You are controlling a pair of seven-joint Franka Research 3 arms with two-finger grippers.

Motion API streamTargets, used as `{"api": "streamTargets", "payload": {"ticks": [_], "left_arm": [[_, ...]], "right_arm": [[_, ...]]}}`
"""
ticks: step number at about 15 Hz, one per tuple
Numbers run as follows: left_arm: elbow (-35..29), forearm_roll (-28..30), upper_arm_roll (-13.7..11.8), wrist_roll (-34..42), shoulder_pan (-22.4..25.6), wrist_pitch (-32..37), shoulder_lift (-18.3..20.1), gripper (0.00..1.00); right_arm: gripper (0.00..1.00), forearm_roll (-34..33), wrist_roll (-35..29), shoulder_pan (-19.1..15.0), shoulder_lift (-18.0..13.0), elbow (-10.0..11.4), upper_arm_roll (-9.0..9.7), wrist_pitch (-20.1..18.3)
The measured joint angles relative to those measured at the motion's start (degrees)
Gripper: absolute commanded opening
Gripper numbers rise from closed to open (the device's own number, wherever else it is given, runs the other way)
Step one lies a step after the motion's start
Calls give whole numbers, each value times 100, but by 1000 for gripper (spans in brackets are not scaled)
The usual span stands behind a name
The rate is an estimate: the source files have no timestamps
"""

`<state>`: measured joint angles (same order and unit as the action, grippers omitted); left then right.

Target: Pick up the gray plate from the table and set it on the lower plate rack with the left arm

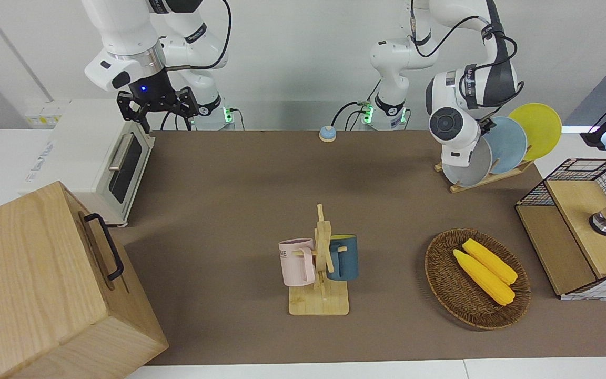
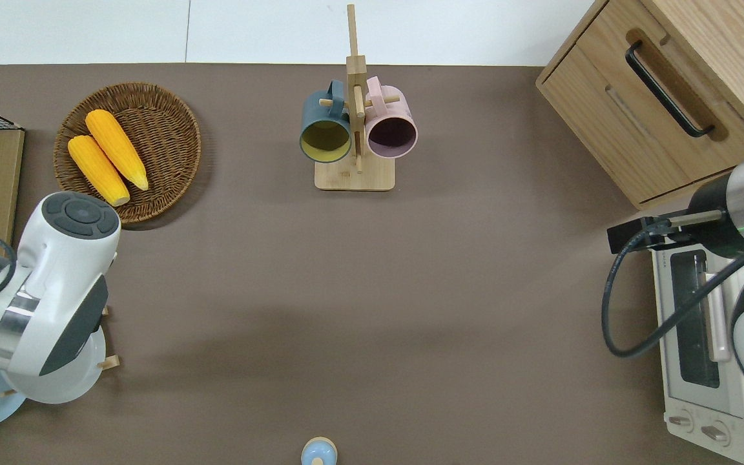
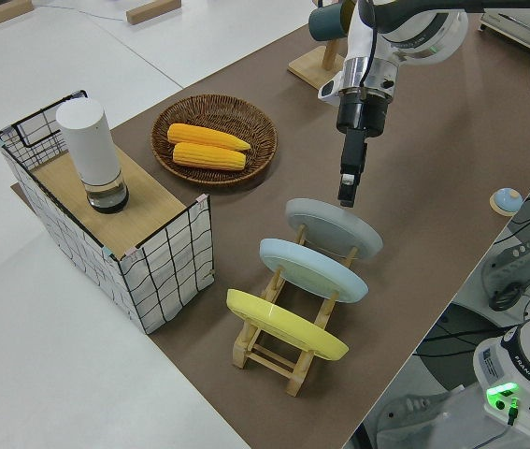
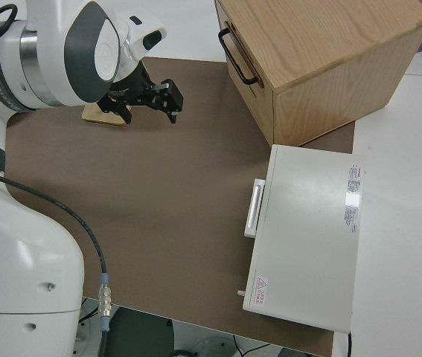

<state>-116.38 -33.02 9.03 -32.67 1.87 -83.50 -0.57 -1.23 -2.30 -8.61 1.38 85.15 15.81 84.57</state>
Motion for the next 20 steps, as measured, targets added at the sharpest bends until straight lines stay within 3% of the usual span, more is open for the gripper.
{"api": "streamTargets", "payload": {"ticks": [4,13,17,20], "left_arm": [[577,786,-168,602,4,-7,56,968],[1928,2666,-1049,2166,5,254,208,968],[2335,3670,-1192,2414,1,479,211,979],[2503,3854,-1230,2492,2,508,207,985]], "right_arm": [[983,0,0,0,0,0,0,0],[983,0,0,0,0,0,0,0],[983,0,0,0,0,0,0,0],[983,0,0,0,0,0,0,0]]}}
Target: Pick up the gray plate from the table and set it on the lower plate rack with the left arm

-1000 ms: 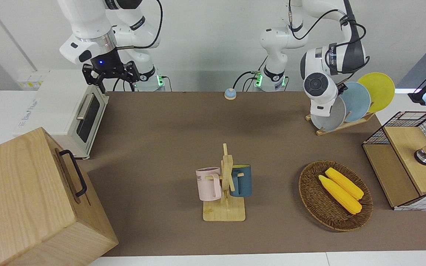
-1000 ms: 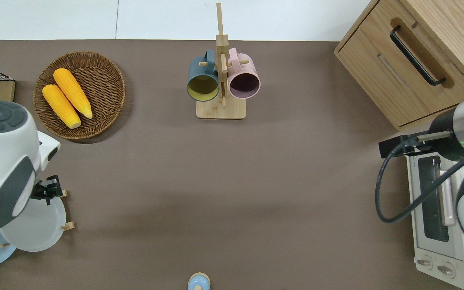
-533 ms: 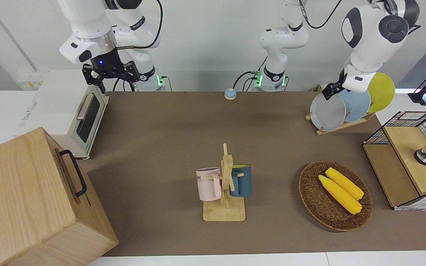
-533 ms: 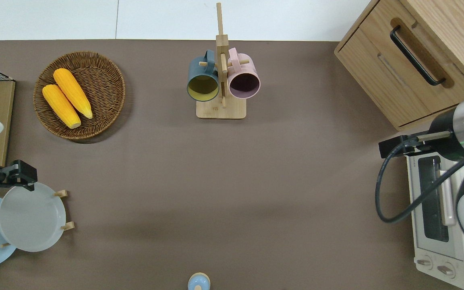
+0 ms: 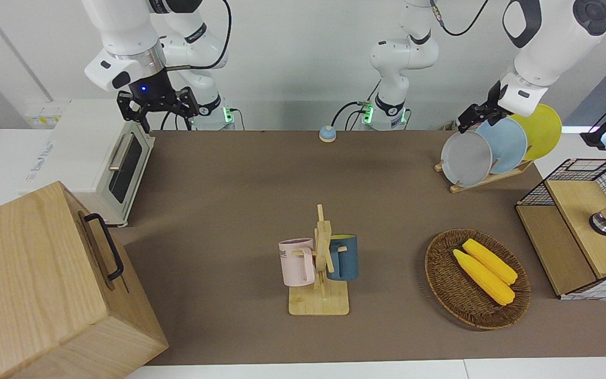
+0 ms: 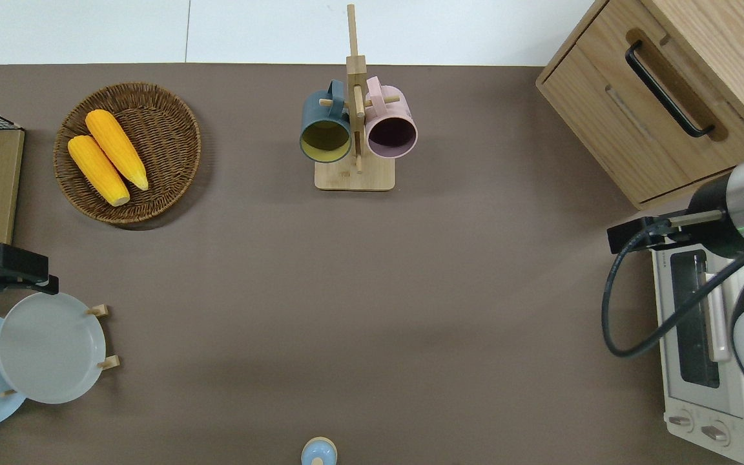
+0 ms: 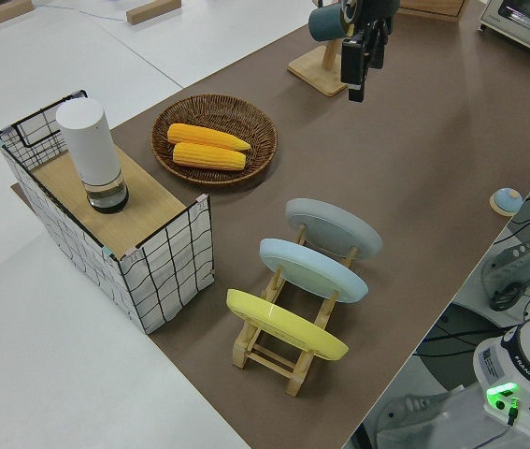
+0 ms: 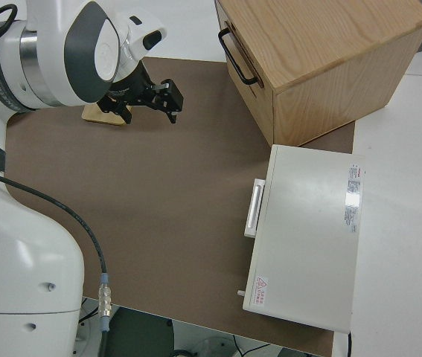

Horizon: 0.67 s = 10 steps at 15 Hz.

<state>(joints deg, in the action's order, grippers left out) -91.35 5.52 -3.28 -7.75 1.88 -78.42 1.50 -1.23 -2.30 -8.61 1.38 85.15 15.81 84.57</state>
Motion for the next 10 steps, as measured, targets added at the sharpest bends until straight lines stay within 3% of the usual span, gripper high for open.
{"api": "streamTargets", "payload": {"ticks": [10], "left_arm": [[247,37,-1,-8,-3,-65,-66,993]], "right_arm": [[983,0,0,0,0,0,0,0]]}}
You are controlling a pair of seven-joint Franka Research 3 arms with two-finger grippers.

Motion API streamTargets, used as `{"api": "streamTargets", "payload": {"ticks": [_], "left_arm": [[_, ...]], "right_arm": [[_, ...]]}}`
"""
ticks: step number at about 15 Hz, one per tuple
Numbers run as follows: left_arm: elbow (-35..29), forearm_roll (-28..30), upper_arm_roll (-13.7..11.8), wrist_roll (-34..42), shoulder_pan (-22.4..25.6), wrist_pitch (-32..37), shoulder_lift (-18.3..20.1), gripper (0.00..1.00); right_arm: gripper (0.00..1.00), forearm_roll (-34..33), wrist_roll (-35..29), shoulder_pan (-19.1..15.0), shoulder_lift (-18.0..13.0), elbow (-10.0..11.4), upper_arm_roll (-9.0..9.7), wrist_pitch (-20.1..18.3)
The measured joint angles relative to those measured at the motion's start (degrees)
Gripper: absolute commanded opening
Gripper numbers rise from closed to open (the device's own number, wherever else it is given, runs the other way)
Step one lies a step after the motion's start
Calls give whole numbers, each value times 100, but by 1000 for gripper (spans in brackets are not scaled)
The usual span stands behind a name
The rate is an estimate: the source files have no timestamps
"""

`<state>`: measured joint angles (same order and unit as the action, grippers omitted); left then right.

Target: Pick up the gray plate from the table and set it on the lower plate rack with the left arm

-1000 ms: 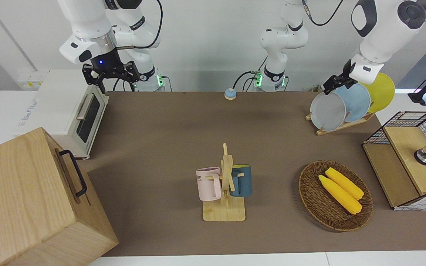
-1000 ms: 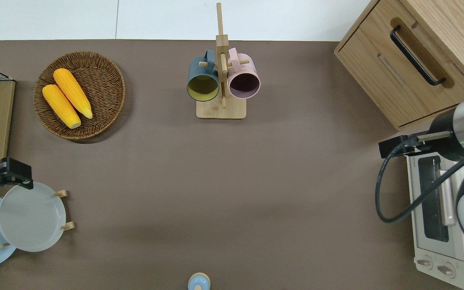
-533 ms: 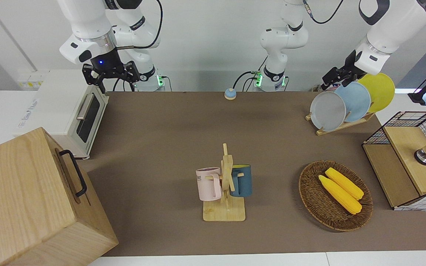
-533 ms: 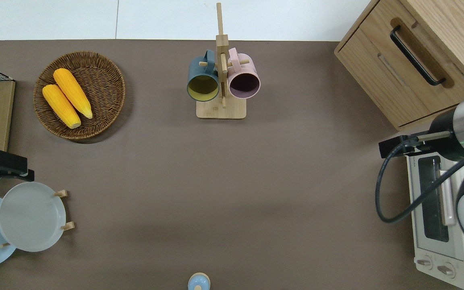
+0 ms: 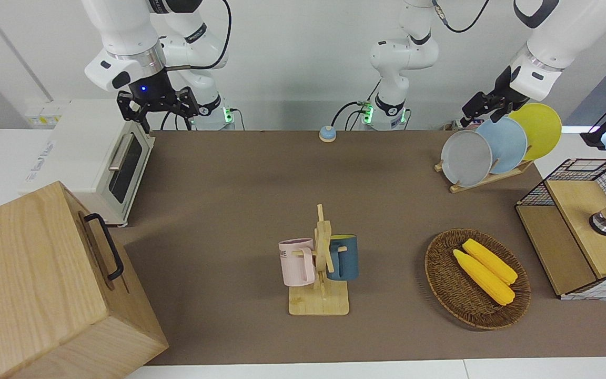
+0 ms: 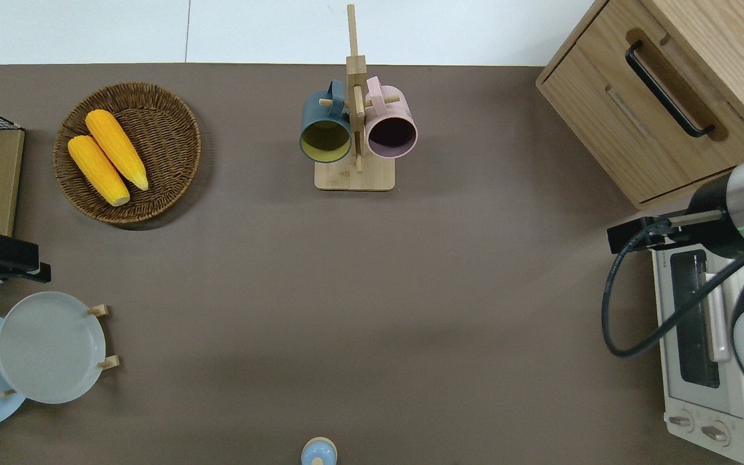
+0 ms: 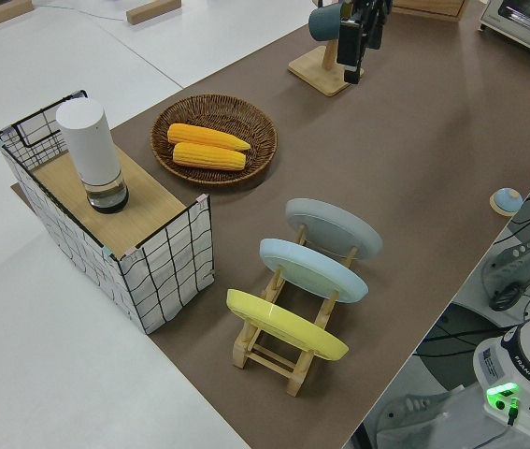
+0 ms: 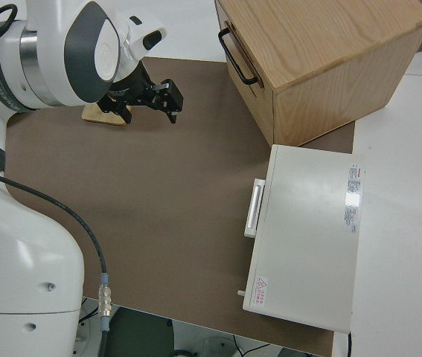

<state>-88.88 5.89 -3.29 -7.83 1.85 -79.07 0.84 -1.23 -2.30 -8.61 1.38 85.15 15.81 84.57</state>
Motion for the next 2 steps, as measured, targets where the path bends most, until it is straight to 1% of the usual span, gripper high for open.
{"api": "streamTargets", "payload": {"ticks": [2], "left_arm": [[0,0,-2,-10,0,-16,-18,993]], "right_arm": [[983,0,0,0,0,0,0,0]]}}
